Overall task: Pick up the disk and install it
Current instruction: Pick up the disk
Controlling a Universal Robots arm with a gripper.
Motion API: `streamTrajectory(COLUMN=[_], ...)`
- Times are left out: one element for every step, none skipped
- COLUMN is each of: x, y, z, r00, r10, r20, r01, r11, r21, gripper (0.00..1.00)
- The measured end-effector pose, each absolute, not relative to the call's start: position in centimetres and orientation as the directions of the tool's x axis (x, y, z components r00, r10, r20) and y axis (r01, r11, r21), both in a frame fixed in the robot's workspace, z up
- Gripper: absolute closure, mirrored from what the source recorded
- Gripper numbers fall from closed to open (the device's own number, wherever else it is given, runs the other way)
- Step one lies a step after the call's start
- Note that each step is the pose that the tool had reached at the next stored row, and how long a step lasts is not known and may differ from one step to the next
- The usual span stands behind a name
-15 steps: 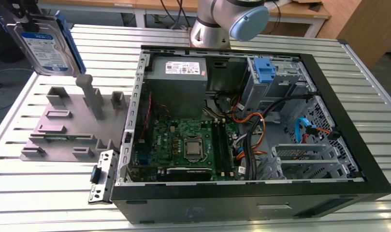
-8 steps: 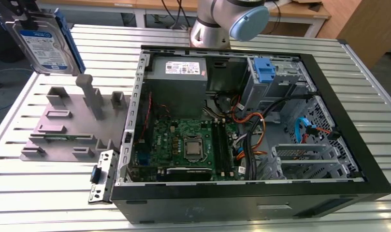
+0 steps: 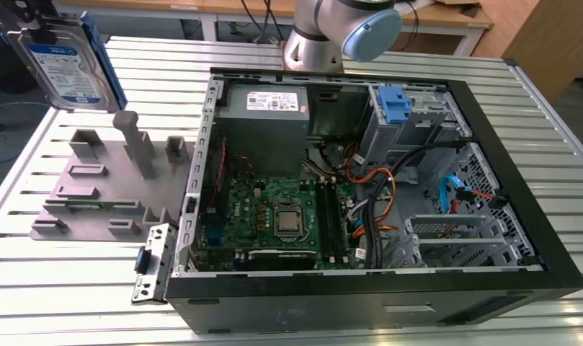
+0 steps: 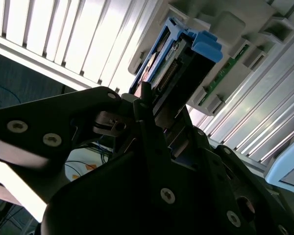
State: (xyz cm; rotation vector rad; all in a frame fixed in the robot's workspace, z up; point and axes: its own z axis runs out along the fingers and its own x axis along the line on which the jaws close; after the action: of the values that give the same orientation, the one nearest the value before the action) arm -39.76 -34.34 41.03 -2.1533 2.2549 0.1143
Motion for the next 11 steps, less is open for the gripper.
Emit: streamTrajectory(x=[-39.8, -39.8, -39.8, -39.8, -39.8, -39.8, -39.8, -39.8, -39.8, -39.8, -39.8], y=[-34.3, -34.3, -34.3, -34.3, -34.3, -34.3, -34.3, -34.3, -34.3, -34.3, -34.3], z=[41.1, 41.2, 41.3, 41.4, 41.5, 41.7, 41.9, 42.1, 42.3, 42.5, 42.6], r00=[-0.047, -0.047, -0.047, -0.047, -0.047, -0.047, -0.047, -0.047, -0.047, -0.047, -0.047], r10=[-0.997, -0.997, -0.997, -0.997, -0.997, -0.997, -0.997, -0.997, -0.997, -0.997, -0.997], r20=[-0.066, -0.066, -0.066, -0.066, -0.066, -0.066, -0.066, -0.066, -0.066, -0.066, -0.066], r01=[-0.998, -0.998, -0.998, -0.998, -0.998, -0.998, -0.998, -0.998, -0.998, -0.998, -0.998], r11=[0.045, 0.045, 0.045, 0.045, 0.045, 0.045, 0.045, 0.045, 0.045, 0.045, 0.045], r21=[0.038, 0.038, 0.038, 0.038, 0.038, 0.038, 0.038, 0.038, 0.038, 0.038, 0.038], gripper=[0.65, 0.65, 0.65, 0.65, 0.65, 0.65, 0.65, 0.65, 0.65, 0.65, 0.65])
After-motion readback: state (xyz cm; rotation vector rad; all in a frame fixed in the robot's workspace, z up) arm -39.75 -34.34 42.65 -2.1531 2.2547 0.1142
